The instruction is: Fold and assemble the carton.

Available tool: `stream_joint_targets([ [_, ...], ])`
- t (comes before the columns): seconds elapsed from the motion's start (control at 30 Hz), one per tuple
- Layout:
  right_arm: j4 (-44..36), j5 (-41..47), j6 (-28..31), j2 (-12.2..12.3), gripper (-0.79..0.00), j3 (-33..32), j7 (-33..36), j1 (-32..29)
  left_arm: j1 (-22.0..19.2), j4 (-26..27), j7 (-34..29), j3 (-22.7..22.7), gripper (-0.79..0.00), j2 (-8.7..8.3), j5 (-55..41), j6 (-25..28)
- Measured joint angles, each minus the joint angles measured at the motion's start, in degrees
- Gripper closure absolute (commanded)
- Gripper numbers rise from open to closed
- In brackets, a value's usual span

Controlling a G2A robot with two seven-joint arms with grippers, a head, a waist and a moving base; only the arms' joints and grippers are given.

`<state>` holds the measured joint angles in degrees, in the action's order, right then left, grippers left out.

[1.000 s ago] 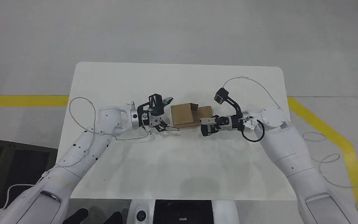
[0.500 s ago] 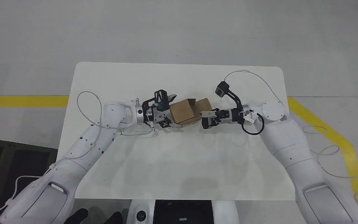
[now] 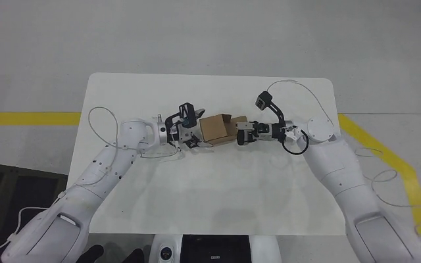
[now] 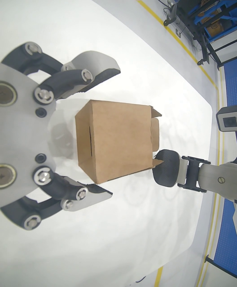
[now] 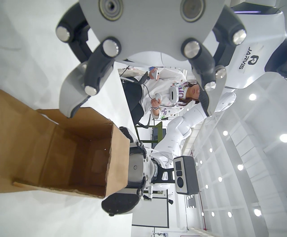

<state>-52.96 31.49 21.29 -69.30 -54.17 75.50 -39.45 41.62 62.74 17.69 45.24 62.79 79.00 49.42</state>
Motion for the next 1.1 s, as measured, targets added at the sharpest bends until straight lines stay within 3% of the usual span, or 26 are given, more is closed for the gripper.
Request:
stream_joint_targets([
  [1.1, 10.72, 5.07, 3.4, -7.82, -0.785, 10.53, 4.09, 7.83, -1.69, -2.38, 6.83, -0.65, -0.785, 0.74, 7.36, 6.09],
])
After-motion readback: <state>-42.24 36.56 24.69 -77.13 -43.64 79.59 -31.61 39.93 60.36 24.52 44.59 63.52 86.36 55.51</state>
